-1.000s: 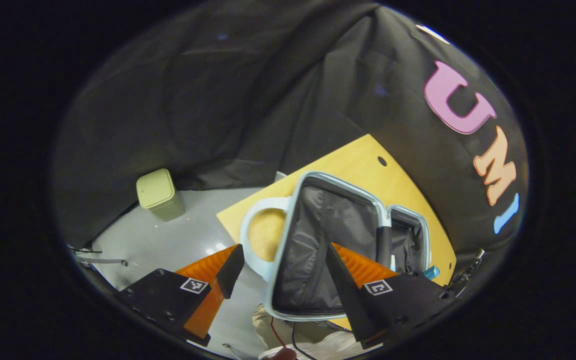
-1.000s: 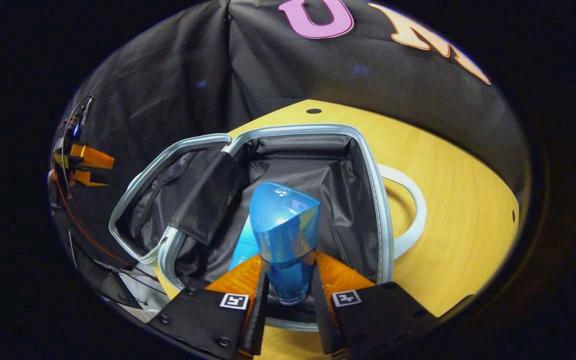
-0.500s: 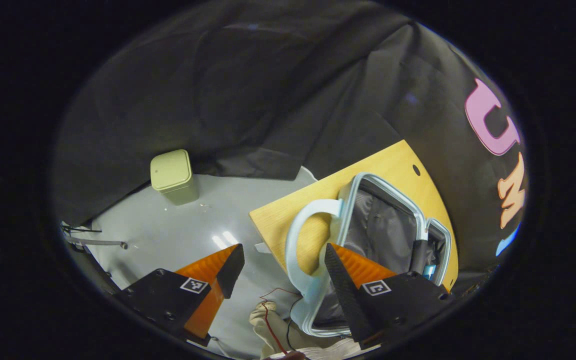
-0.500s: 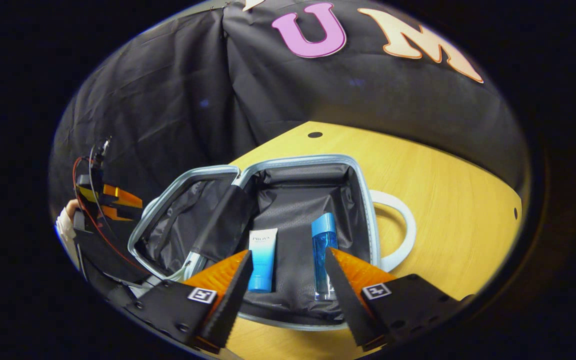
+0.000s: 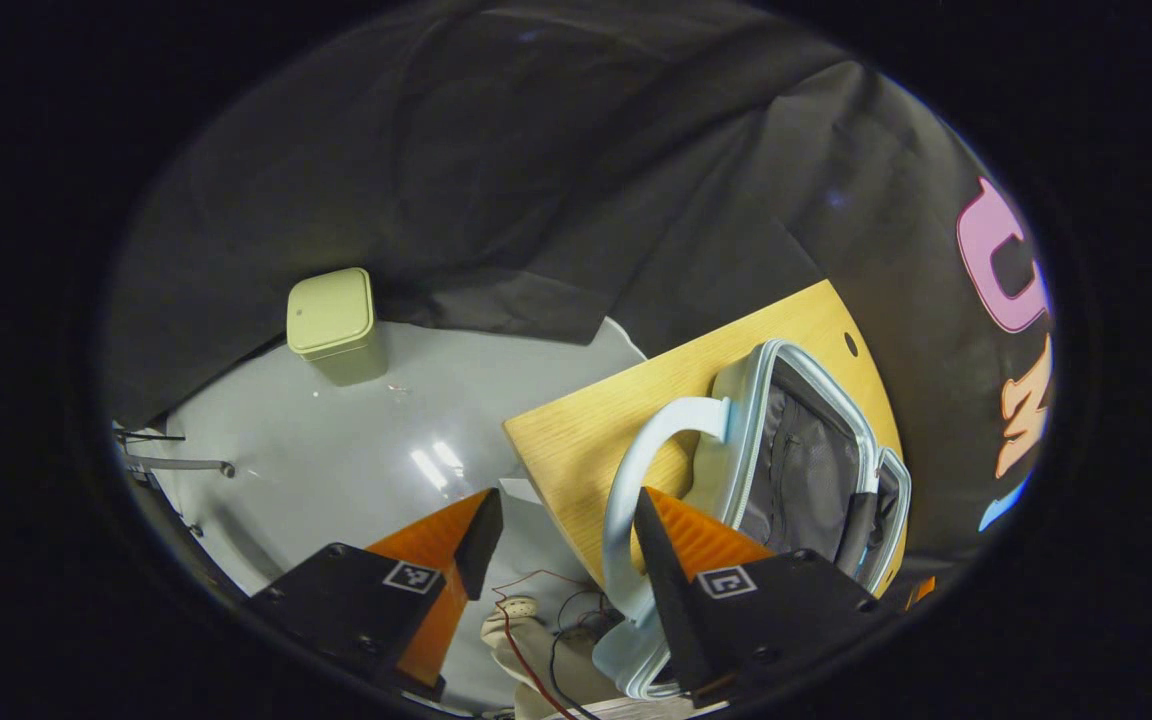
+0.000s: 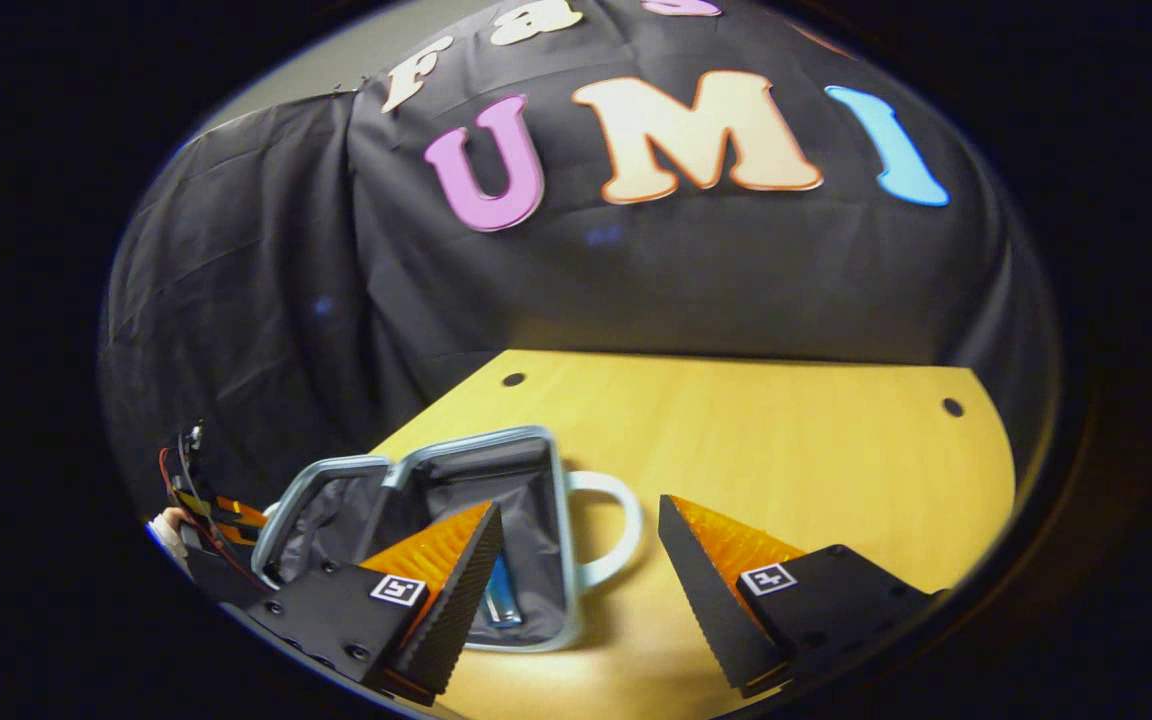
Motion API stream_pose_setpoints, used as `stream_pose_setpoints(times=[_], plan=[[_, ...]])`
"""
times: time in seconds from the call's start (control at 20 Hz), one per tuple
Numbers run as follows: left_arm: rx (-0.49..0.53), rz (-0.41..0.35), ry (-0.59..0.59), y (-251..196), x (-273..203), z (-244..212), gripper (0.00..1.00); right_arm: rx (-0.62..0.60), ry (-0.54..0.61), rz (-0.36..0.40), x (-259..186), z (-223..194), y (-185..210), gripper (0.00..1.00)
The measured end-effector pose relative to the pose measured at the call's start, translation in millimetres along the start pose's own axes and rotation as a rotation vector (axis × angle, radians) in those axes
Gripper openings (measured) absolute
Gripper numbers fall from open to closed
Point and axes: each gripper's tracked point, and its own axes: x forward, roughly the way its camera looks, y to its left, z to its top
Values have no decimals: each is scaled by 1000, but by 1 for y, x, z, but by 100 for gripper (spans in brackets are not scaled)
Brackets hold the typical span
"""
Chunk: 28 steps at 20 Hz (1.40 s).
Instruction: First open the suitcase, pack the skin care products into it, and then close the suitcase.
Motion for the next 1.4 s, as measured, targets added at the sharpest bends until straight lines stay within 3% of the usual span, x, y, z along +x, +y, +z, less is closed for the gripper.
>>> stream_pose_setpoints(times=[0.15,0.2,0.25,0.3,0.35,0.4,0.5,0.65,0.8,0.9,1.15,1.4], plan=[[7,-28,22,-8,7,-3,63,19,-39,-105,-18,11,-48,98],[14,-44,23,-12,8,-2,51,22,-54,-135,-23,15,-59,98],[25,-63,24,-18,8,-2,31,24,-63,-160,-30,16,-70,98],[36,-73,23,-21,8,-1,24,23,-68,-183,-35,17,-79,98],[46,-77,25,-24,11,-2,25,20,-75,-204,-40,18,-87,98],[60,-82,26,-25,12,-2,12,21,-80,-218,-46,17,-94,98],[55,-82,31,-25,9,-5,9,28,-84,-228,-51,17,-98,94],[58,-84,30,-33,3,-1,5,13,-72,-232,-54,10,-99,98],[122,-74,21,-41,-12,1,4,-5,-67,-229,-52,7,-99,94],[160,-78,-3,-51,-29,10,4,1,-71,-220,-51,7,-99,98],[235,-165,-100,-110,-87,33,2,10,-59,-206,-49,1,-107,98],[331,-201,-153,-170,-138,36,2,44,-73,-195,-51,2,-122,98]])
